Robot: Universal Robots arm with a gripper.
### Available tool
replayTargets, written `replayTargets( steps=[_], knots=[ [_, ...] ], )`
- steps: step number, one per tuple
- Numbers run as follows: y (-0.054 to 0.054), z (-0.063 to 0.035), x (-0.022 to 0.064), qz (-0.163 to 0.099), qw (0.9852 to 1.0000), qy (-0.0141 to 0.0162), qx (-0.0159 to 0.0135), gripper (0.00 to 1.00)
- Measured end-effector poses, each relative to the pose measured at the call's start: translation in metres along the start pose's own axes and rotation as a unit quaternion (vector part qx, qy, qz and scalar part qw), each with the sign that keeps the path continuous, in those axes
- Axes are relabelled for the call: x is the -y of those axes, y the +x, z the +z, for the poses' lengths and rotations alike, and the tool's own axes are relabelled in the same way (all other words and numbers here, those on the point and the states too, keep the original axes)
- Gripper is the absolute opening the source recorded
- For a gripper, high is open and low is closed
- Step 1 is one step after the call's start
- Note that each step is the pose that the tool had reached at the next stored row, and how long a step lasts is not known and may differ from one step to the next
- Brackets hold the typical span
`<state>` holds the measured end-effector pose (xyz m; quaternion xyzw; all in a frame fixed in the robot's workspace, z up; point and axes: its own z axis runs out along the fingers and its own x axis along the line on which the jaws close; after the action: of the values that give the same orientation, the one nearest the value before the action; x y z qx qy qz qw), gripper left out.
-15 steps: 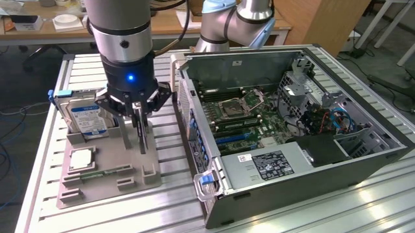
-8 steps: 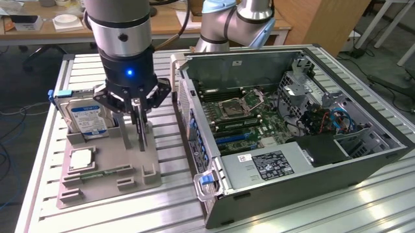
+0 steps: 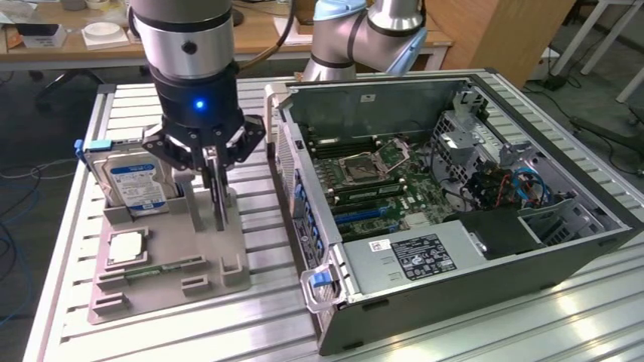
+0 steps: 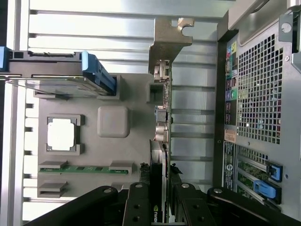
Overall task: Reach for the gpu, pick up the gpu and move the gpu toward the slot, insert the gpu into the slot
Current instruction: 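Pick up the gpu and move the gpu toward the slot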
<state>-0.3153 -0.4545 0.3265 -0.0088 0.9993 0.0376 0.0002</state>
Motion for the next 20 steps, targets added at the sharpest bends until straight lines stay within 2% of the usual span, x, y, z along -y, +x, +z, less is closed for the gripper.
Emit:
replayTargets(
  steps=[11,20],
  knots=[
    [0.0,-0.0102,-0.0006,0.0,1.0,-0.0042,0.0001,0.26],
    [0.001,-0.0175,-0.0011,0.0,1.0,-0.0061,0.0001,0.26]
  ],
)
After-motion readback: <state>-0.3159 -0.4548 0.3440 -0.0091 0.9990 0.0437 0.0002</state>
